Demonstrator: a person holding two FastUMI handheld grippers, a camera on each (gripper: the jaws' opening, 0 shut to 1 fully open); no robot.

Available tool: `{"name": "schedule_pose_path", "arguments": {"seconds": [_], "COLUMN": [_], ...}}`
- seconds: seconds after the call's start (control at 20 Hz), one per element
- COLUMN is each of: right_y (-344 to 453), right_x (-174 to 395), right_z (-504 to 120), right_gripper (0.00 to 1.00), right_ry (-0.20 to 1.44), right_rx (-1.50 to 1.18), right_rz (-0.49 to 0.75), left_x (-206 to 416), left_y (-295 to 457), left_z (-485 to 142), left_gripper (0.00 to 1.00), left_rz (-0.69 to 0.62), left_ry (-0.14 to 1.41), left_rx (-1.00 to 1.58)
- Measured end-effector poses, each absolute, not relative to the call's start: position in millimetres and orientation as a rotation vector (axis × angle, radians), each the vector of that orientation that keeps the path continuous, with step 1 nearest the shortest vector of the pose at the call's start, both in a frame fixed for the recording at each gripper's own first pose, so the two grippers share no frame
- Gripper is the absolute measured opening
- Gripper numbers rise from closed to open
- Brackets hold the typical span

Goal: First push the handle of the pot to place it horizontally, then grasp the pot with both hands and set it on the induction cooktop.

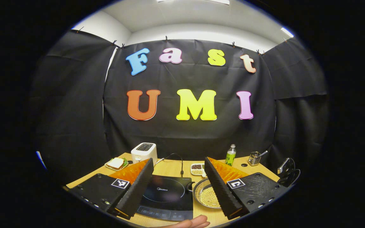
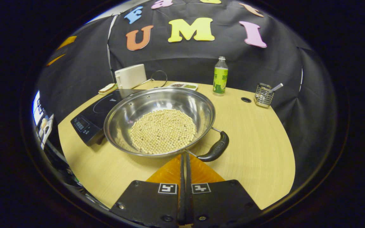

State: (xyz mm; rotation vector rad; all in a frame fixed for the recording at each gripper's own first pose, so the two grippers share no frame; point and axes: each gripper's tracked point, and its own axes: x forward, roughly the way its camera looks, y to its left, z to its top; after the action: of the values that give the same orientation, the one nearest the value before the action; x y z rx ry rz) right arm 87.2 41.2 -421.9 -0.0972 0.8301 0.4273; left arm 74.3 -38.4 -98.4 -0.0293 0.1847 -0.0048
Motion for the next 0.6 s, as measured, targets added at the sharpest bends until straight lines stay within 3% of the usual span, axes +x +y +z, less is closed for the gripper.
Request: {"name": "schedule_pose_path", "arguments": {"seconds": [0.6], "right_y": [16.8], "right_x": [125.5], "right_z": [-428.6], "right_gripper": [0.04], "right_ry": [0.846], "right_rx": [-0.119], "right_rz": [0.363], "left_x": [124.6], "left_y": [-41.6], "left_z": [-140.5], "left_gripper": [0.96], "left_rz": [0.006], "left_ry": [0.296], "left_rx": [-0.005]}}
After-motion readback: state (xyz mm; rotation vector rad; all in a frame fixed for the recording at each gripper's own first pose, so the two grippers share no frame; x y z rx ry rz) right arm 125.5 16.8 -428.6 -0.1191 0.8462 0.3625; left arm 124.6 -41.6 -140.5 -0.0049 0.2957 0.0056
